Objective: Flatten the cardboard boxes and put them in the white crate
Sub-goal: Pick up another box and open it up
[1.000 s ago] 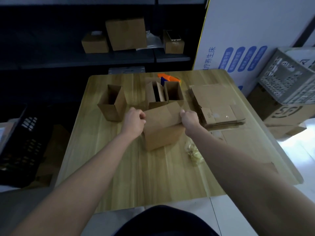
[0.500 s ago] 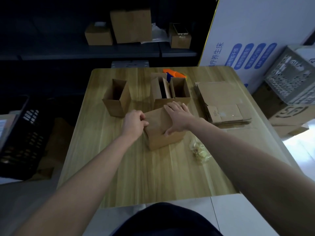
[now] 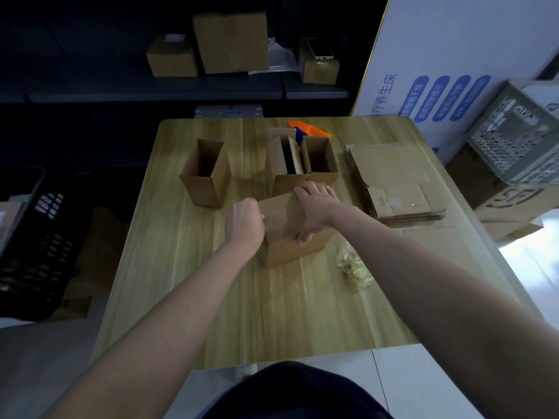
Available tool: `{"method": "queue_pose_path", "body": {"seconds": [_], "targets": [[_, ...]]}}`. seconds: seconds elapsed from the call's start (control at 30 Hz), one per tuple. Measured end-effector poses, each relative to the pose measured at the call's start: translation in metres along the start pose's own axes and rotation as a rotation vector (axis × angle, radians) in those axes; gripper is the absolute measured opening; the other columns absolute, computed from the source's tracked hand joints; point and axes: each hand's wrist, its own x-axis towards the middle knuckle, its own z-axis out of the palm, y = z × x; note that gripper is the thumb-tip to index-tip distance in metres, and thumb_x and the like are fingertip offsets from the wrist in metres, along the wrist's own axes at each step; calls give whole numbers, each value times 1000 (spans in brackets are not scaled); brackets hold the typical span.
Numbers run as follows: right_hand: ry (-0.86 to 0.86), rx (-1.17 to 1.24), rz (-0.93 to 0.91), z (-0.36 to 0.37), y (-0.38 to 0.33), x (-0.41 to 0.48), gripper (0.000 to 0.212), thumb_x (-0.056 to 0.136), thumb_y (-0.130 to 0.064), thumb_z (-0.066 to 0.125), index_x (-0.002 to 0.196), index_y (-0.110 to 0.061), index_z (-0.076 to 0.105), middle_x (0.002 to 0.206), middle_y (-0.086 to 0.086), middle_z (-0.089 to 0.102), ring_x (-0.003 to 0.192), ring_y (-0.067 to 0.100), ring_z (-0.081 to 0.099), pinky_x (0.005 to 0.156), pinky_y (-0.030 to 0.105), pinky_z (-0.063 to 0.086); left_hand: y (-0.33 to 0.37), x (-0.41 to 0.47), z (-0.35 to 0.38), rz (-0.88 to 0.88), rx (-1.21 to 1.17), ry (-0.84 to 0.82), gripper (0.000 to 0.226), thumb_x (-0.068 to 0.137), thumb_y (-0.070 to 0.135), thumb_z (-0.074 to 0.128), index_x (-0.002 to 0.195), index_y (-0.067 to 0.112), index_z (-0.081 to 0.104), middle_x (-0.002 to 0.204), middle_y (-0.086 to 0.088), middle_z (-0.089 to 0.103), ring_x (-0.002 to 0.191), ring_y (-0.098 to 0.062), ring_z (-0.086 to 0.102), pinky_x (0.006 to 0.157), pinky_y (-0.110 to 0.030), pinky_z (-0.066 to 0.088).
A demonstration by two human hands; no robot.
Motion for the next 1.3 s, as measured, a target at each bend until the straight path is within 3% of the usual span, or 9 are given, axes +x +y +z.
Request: {"method": "queue_pose_path", "body": {"seconds": [0.23,0.4,0.57,0.67,0.73,0.83,0.97,1.1,1.3], "targets": [[-7,28,10,-2,-2,0,125,58,-45,85,151,-15,7,155,7,12,143,31,5,118,48,4,0,6,-4,21,67,-73,13,93,7,55,96,0,65,95,-14,66,90,-26,63,81,-36,53],[-9,15,10,-3,-2,2,126,56,-46,86,151,-14,9,154,7,14,143,32,8,118,49,6,-8,7,-1,80,85,-125,16,96,9,48,93,2,62,91,-11,62,83,-24,61,70,-35,50],[-21,-35,9,-1,-4,4,127,55,-45,86,151,-17,7,155,6,12,143,32,7,118,50,7,-25,5,2,198,96,-198,11,93,17,50,82,16,49,85,2,51,71,-13,51,55,-20,33],[-20,-20,14,-1,-5,6,127,54,-44,87,151,-17,8,154,6,12,143,32,7,117,50,8,-30,6,2,340,110,-172,12,92,12,50,82,17,47,86,5,45,82,-15,47,63,-19,29],[-17,19,24,-1,-5,6,127,54,-43,87,151,-17,9,154,5,13,143,32,7,117,50,9,-27,6,4,367,55,-137,8,93,11,51,96,17,55,96,7,45,95,-10,43,74,-19,34],[-14,19,33,-1,-7,6,127,55,-44,87,151,-17,9,154,6,14,143,32,8,116,49,10,-18,9,8,242,-3,-105,25,90,17,60,114,11,58,106,0,53,102,-14,47,87,-28,43],[-8,18,41,1,-8,4,127,55,-44,87,151,-17,8,154,7,13,142,33,7,115,50,10,-8,13,9,160,-22,-95,10,89,8,59,97,10,66,96,-3,61,87,-17,59,75,-30,50],[-12,39,41,3,-5,1,127,56,-42,87,151,-19,6,155,6,10,143,32,4,116,49,8,-5,19,8,175,8,-190,17,91,4,53,81,16,59,89,-1,57,80,-14,53,63,-23,40],[-21,98,44,1,1,3,126,57,-39,87,151,-20,6,156,4,9,144,31,5,115,49,13,-16,15,-1,118,-346,-310,23,94,1,45,77,15,51,78,3,50,74,-12,46,61,-17,37]]}}
